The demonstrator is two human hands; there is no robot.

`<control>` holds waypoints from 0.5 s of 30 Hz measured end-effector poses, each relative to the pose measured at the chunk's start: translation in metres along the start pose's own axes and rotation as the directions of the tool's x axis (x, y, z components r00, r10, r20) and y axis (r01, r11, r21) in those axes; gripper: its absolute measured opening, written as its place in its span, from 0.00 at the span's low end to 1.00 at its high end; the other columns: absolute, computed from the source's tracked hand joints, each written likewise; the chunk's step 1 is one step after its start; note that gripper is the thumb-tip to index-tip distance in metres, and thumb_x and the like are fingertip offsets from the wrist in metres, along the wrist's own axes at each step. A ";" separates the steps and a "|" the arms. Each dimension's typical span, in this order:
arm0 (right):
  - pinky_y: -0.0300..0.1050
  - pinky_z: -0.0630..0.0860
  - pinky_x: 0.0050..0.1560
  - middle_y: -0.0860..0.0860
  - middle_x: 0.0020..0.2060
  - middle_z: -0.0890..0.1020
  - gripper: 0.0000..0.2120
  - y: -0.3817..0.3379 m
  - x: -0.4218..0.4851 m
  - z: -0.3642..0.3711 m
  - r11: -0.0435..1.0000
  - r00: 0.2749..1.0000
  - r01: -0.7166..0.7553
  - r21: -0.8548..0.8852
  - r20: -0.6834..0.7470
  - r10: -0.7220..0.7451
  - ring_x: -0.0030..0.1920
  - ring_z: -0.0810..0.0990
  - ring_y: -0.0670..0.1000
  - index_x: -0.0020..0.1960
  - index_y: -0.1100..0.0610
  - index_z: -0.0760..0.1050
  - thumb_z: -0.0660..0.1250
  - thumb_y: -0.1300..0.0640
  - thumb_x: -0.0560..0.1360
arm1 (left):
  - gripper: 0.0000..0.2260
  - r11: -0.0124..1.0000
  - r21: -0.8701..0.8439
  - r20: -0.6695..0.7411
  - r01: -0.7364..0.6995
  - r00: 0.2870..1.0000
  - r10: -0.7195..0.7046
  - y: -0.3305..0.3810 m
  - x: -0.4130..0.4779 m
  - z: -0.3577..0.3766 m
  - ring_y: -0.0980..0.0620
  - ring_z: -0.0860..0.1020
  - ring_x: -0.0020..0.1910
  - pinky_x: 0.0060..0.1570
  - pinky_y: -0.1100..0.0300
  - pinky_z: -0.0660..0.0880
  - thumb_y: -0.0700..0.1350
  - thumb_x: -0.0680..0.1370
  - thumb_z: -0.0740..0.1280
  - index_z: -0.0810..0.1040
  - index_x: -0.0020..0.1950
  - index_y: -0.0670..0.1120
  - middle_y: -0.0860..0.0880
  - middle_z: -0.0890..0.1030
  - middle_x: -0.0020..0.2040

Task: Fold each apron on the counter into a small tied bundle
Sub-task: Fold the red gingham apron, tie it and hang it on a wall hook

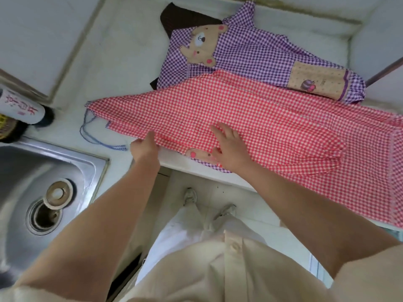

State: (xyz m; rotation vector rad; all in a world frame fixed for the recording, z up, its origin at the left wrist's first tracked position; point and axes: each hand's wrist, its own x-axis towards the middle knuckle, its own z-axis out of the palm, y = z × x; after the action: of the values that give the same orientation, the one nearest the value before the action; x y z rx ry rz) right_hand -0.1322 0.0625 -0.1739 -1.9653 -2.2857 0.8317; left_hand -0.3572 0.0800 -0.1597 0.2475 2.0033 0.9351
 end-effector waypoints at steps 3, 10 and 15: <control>0.58 0.67 0.69 0.52 0.76 0.55 0.37 -0.002 0.011 0.001 0.998 0.998 -0.049 -0.047 0.029 0.051 0.73 0.56 0.56 0.80 0.48 0.48 0.62 0.48 0.77 | 0.15 0.990 -0.119 0.068 0.078 0.995 -0.070 0.015 0.005 0.001 0.48 0.80 0.51 0.49 0.58 0.75 0.49 0.76 0.70 0.75 0.57 0.42 0.47 0.81 0.53; 0.58 0.71 0.66 0.52 0.74 0.54 0.46 -0.013 0.014 -0.008 0.981 0.989 -0.102 -0.163 0.087 0.117 0.72 0.56 0.56 0.80 0.45 0.45 0.46 0.28 0.65 | 0.07 0.972 -0.215 0.108 0.097 0.991 -0.075 0.036 0.029 0.005 0.54 0.74 0.31 0.35 0.61 0.74 0.45 0.75 0.72 0.76 0.41 0.44 0.50 0.79 0.36; 0.59 0.71 0.66 0.53 0.74 0.54 0.41 -0.013 0.017 -0.004 0.976 0.991 -0.110 -0.186 0.059 0.123 0.72 0.56 0.56 0.79 0.45 0.45 0.52 0.32 0.71 | 0.10 0.990 -0.100 0.139 0.099 0.987 -0.084 0.042 0.035 0.010 0.52 0.79 0.37 0.39 0.59 0.80 0.43 0.75 0.71 0.75 0.54 0.45 0.50 0.80 0.44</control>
State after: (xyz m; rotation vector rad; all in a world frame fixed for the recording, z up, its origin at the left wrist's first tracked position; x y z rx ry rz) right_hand -0.1465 0.0785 -0.1707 -2.1992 -2.3834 0.7346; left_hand -0.3772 0.1315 -0.1559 0.1538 1.8201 0.9384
